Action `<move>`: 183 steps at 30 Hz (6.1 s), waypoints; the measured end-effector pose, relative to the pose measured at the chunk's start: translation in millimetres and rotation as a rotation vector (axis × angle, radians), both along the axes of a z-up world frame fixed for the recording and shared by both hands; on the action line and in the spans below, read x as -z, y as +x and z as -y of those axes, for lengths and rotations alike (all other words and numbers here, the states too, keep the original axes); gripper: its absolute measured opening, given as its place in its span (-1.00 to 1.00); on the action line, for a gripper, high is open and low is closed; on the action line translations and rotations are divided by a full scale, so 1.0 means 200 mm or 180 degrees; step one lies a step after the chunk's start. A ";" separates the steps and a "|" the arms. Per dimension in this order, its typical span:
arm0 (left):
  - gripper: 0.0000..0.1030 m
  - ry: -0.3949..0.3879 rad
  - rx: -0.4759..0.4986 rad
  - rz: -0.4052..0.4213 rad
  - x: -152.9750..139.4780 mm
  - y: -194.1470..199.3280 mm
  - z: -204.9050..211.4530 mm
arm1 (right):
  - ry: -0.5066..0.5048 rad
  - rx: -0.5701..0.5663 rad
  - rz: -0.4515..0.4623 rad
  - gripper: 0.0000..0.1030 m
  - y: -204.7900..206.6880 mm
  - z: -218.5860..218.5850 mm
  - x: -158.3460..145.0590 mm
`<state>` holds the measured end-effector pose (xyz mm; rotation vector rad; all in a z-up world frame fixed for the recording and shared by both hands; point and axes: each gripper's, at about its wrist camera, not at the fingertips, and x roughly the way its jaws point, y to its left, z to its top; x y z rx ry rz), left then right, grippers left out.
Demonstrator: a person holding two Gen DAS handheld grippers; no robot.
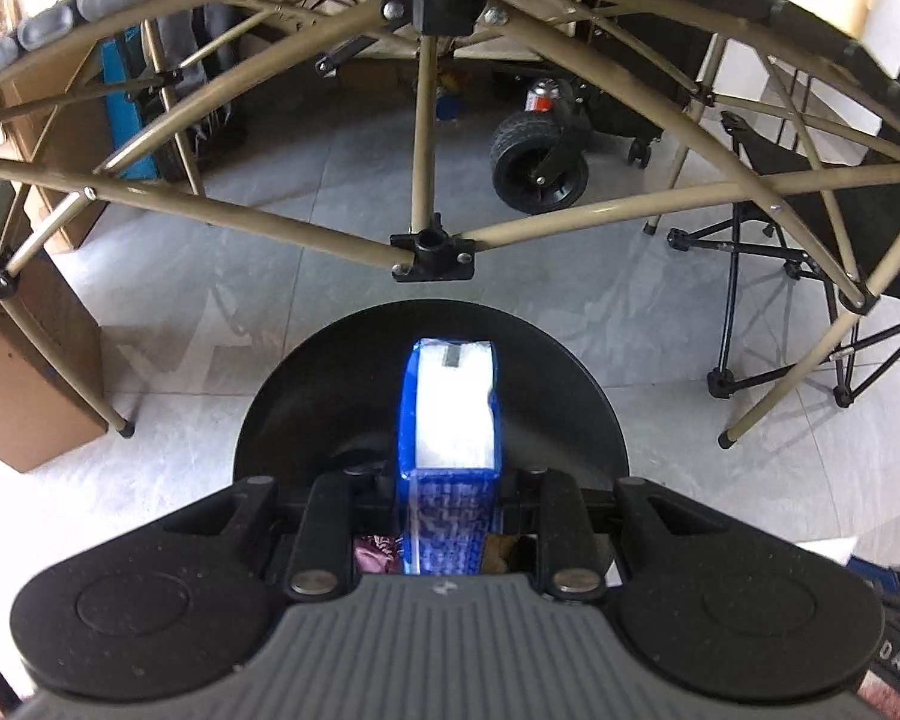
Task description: Collect trash
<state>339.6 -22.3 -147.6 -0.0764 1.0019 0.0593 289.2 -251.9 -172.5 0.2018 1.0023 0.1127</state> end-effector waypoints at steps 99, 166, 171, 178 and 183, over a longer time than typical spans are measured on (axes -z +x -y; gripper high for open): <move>1.00 -0.0204 -0.0758 -0.0013 -0.07 -0.37 -0.81 | -0.0369 -0.0655 0.0002 0.88 0.13 -0.84 -0.08; 1.00 0.0008 -0.0187 0.1178 -0.80 -1.38 -0.31 | -0.0172 -0.0702 0.1023 1.00 -0.97 -0.31 -0.96; 1.00 0.0012 -0.0184 0.1192 -0.81 -1.38 -0.30 | -0.0164 -0.0700 0.1039 1.00 -0.98 -0.31 -0.97; 1.00 0.0023 -0.0174 0.1210 -0.82 -1.39 -0.30 | -0.0156 -0.0698 0.1059 1.00 -0.99 -0.31 -0.98; 1.00 0.0027 -0.0173 0.1231 -0.83 -1.39 -0.30 | -0.0154 -0.0693 0.1081 1.00 -0.99 -0.31 -0.99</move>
